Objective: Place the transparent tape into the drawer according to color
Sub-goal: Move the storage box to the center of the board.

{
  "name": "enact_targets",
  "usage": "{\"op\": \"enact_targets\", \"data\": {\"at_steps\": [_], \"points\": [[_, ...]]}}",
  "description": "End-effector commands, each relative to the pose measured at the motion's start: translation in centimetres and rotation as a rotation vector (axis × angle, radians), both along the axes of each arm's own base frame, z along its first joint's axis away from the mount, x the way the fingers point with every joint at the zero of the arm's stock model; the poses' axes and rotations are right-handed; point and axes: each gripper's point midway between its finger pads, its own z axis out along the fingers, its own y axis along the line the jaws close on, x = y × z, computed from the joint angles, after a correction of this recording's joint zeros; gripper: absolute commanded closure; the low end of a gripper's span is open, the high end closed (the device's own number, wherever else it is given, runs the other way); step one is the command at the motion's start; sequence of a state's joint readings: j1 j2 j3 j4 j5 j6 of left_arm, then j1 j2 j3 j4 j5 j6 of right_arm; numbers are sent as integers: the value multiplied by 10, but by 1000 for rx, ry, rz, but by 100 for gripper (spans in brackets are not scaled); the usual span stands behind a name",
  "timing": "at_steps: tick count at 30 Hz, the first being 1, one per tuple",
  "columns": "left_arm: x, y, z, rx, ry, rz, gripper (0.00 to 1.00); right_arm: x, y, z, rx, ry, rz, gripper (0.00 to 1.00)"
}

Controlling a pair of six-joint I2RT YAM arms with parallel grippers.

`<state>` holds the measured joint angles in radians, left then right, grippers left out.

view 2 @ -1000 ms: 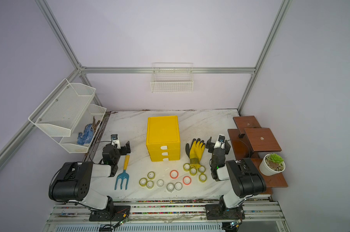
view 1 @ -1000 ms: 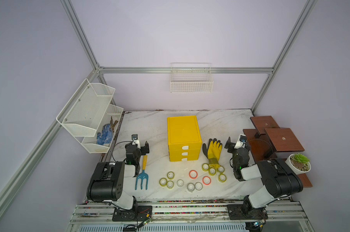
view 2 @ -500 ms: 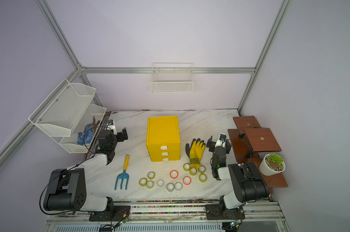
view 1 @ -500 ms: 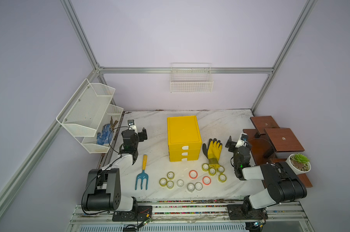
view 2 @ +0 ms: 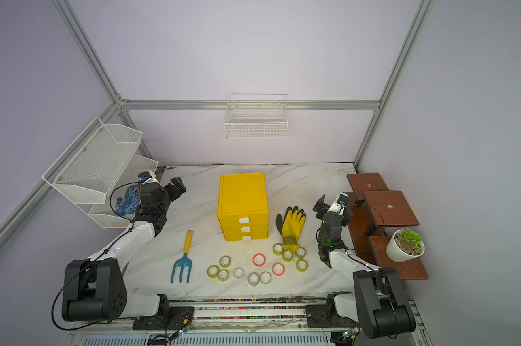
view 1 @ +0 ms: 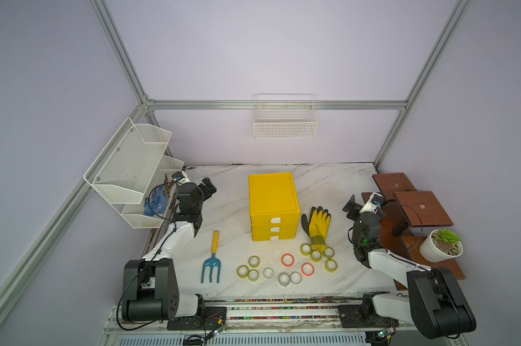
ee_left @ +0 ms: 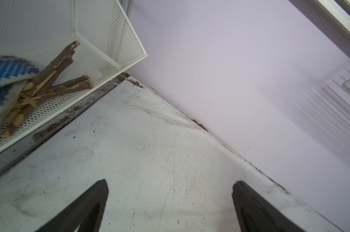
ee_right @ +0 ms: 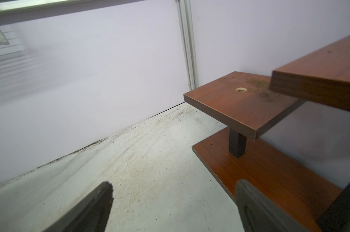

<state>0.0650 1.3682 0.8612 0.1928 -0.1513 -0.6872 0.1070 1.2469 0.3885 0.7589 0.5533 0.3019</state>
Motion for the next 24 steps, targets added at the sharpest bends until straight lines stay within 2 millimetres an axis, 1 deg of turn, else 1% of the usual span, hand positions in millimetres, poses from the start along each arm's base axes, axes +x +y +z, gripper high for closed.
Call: {"op": "enact_targets", "data": {"at_steps": [1, 2, 3, 4, 6, 8, 11, 12, 13, 15, 16, 18, 20, 22, 24], "points": [[1, -1, 12, -175, -75, -16, 0, -3, -9, -12, 225, -3, -68, 0], [3, -5, 12, -199, -77, -38, 0, 2, -5, -12, 233, 17, -29, 0], [3, -7, 13, -225, -77, -50, 0, 3, -4, -14, 246, 24, -25, 6], [4, -12, 13, -259, -81, -72, 0, 2, -4, -14, 265, 13, -28, 9], [7, -19, 16, -304, -87, -123, 0, -3, -4, -11, 319, -41, -16, 10], [10, -31, 21, -326, -92, -193, 0, -1, 6, -6, 360, -54, 64, 10], [14, -49, 21, -361, -46, -291, 0, 8, 32, 0, 345, 51, 212, 10], [14, -56, 24, -367, -33, -327, 0, 9, 38, -1, 361, 86, 240, 10], [19, -65, 11, -383, 14, -367, 0, 10, 44, -1, 380, 117, 269, 11], [19, -81, 7, -400, 68, -420, 0, 8, 57, 3, 408, 143, 330, 16], [18, -91, 5, -407, 96, -451, 0, 6, 64, 8, 418, 139, 369, 19], [15, -111, 7, -402, 118, -514, 0, -1, 73, 17, 442, 128, 413, 21], [10, -130, 14, -390, 139, -569, 0, -8, 92, 31, 450, 115, 518, 25], [3, -144, 23, -374, 151, -606, 0, -16, 110, 35, 460, 149, 591, 28], [-7, -151, 24, -361, 182, -622, 0, -27, 128, 35, 469, 180, 668, 30]]}}
